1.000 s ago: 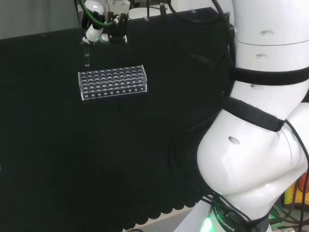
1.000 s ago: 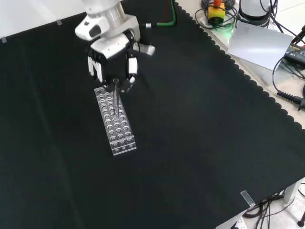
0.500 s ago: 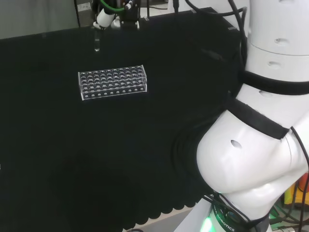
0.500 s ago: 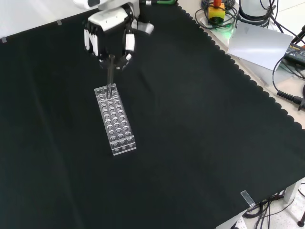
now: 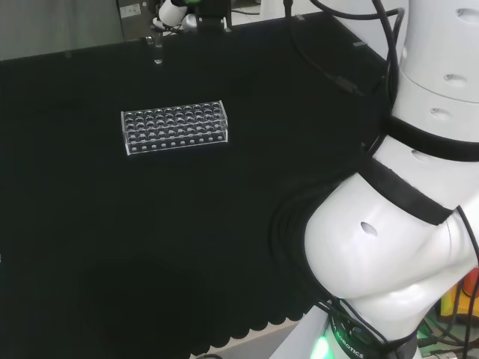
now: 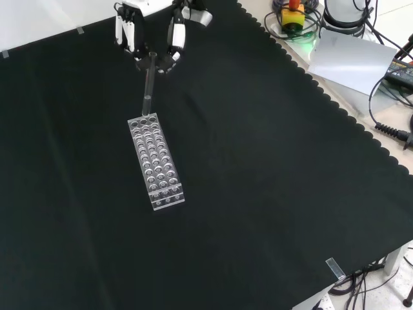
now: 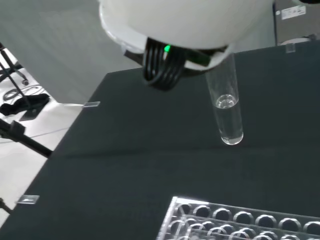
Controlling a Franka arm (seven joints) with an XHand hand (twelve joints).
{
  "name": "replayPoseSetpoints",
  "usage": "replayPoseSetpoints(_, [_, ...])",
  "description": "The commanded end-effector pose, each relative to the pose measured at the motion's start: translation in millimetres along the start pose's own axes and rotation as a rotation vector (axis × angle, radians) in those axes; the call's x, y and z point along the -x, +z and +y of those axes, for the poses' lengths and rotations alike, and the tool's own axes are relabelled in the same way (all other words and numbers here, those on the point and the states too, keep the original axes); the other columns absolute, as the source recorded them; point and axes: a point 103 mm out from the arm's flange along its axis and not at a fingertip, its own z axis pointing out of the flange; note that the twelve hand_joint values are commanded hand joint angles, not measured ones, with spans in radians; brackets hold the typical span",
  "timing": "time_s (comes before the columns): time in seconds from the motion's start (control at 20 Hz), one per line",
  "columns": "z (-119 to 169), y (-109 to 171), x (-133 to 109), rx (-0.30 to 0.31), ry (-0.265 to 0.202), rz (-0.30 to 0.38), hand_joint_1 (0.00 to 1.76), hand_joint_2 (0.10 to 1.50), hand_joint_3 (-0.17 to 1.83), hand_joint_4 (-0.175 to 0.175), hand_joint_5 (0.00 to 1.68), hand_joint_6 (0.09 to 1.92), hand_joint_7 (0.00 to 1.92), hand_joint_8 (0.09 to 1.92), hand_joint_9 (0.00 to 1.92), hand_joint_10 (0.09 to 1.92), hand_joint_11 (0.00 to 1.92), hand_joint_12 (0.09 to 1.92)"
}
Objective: Shake the test tube.
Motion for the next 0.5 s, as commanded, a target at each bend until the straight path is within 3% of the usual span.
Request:
replayPoseSetpoints(0.05, [-12,-14,42,-0.001,0.087,-0.068,1.33,0.53,0.81,-0.175,1.38,0.5,1.44,0.5,1.57,0.62,1.14,1.0])
replayPoseSetpoints(0.5, [-45,-43,141,-0.008,0.268,-0.201,1.33,0.52,0.81,-0.175,1.38,0.5,1.44,0.5,1.57,0.63,1.14,1.0])
